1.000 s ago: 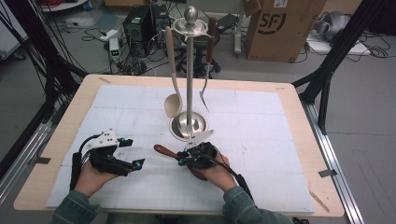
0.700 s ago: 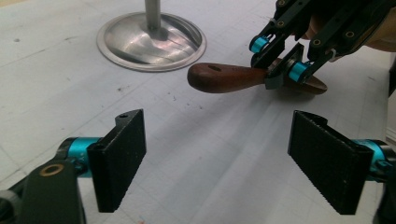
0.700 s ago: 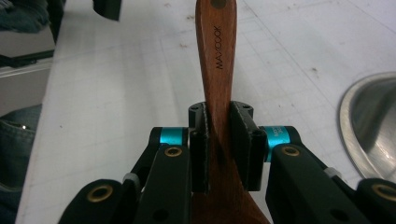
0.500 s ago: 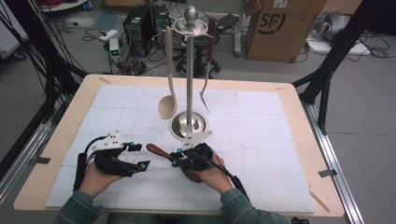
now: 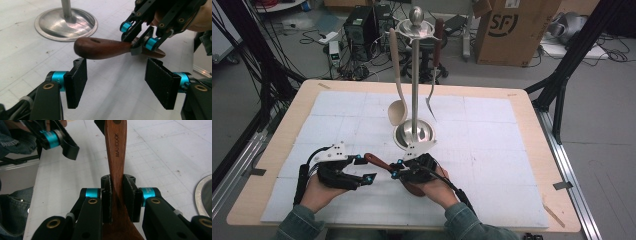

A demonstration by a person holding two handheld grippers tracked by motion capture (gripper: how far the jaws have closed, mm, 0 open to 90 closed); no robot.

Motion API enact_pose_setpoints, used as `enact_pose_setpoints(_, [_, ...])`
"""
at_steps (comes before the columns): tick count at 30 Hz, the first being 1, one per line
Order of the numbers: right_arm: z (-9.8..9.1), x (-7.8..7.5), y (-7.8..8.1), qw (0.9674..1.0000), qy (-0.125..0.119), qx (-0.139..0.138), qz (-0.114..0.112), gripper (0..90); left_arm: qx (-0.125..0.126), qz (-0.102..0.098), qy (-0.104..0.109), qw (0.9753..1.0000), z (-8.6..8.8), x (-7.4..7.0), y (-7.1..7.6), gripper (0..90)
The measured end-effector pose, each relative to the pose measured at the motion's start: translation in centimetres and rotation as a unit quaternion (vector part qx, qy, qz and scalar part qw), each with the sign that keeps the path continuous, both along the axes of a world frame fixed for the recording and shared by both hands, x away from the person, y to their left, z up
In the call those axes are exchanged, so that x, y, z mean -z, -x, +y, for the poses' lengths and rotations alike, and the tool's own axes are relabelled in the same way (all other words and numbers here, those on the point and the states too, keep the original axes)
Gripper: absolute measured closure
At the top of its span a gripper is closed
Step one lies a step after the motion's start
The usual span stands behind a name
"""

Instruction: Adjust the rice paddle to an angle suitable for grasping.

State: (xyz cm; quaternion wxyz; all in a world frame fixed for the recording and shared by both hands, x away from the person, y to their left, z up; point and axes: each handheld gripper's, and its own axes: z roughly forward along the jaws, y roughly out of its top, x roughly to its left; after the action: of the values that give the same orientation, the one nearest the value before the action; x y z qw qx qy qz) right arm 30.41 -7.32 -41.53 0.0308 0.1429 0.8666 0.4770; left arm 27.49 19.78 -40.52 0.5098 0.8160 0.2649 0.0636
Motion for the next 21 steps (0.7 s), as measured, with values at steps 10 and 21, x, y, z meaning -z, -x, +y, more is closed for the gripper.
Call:
enact_pose_setpoints(10, [0.2,0.2,-0.2,1.0,0.002,0.0,0.009,76.9,0.001,-0.001,-0.002,1.0,-0.1,-0.1,0.0,34.1])
enact_pose_setpoints(21, [0.5,0.8,-1.3,0.9975,0.006,-0.011,0.07,65.8,0.007,-0.006,0.0,1.0,-0.2,-0.3,0.1,33.6])
